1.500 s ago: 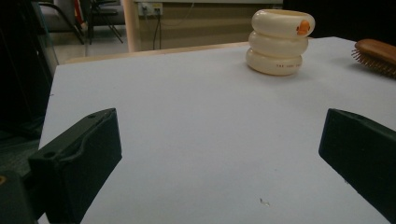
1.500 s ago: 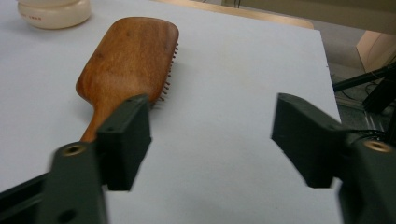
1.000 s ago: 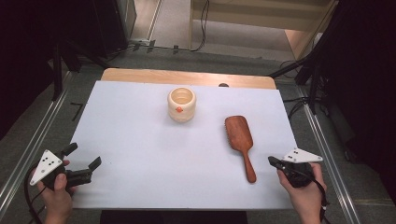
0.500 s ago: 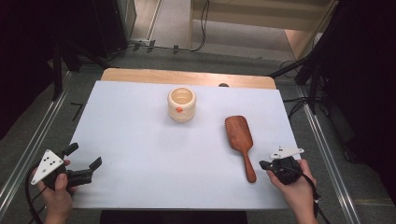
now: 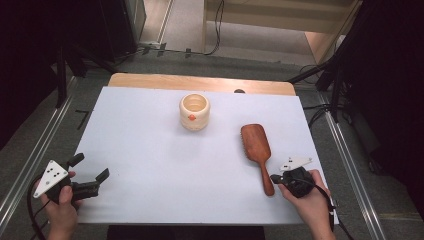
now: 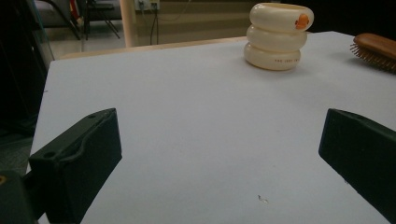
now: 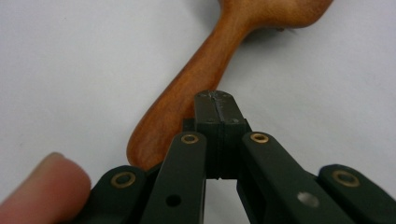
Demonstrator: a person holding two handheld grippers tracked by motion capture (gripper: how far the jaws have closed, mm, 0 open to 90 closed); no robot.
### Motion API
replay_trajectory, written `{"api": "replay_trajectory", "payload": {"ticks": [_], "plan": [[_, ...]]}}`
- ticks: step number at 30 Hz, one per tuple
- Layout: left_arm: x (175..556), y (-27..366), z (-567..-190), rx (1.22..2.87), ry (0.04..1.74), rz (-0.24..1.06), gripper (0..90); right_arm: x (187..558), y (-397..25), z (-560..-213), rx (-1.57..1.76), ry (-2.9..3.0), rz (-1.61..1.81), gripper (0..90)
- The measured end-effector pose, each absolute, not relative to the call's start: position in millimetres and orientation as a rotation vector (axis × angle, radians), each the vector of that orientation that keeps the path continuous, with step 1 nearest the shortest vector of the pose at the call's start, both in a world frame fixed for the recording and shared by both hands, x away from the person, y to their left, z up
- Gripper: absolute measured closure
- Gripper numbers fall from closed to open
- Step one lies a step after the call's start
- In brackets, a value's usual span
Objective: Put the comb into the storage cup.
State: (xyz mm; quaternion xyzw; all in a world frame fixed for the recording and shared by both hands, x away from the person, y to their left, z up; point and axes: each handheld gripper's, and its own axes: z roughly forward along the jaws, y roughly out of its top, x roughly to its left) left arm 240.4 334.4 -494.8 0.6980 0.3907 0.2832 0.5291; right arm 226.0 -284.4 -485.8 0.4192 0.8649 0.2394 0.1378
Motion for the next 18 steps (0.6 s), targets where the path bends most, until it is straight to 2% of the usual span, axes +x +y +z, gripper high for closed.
{"api": "replay_trajectory", "payload": {"ticks": [18], "plan": [[241, 334, -495, 1.667, 0.933, 0.676, 0.0, 231, -275, -474, 1.207, 2.465, 0.739, 88.3]]}}
